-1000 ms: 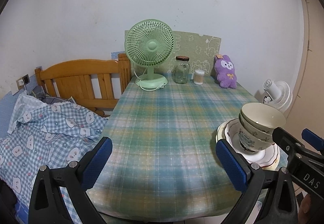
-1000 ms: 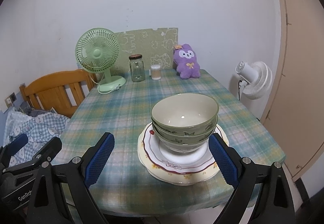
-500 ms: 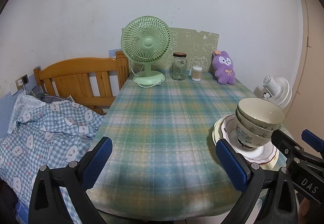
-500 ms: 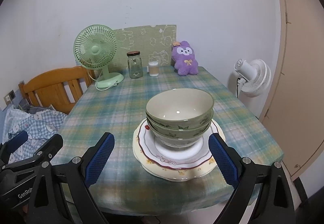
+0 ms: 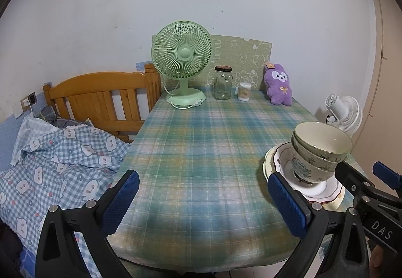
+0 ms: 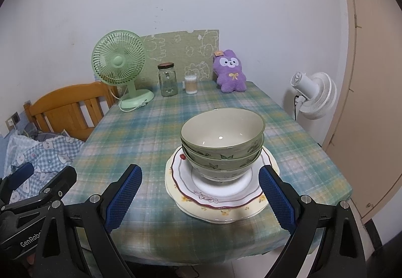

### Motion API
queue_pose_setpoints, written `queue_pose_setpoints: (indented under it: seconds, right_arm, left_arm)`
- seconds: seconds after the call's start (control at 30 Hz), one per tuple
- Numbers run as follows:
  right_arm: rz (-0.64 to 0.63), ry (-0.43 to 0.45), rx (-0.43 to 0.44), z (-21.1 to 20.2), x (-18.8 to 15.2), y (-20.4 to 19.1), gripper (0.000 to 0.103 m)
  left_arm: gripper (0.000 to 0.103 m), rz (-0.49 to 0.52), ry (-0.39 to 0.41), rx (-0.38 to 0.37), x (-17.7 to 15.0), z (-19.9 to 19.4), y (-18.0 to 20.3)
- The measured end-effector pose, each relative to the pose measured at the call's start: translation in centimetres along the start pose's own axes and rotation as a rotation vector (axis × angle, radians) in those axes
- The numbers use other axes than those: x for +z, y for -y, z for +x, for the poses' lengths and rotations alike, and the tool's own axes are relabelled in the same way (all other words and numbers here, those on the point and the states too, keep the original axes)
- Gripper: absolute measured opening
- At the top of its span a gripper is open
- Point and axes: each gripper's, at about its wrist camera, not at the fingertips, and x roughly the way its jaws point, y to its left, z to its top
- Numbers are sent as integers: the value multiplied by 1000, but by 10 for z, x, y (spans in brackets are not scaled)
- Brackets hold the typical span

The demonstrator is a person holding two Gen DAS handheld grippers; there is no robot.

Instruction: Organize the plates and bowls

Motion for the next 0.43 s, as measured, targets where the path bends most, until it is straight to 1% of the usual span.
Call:
queue_pose_setpoints:
  seconds: [0.43]
  right_arm:
    - [0,-8,-5,3,6,4,96]
  left_arm:
    - [103,-2,-10,0,5,4,6]
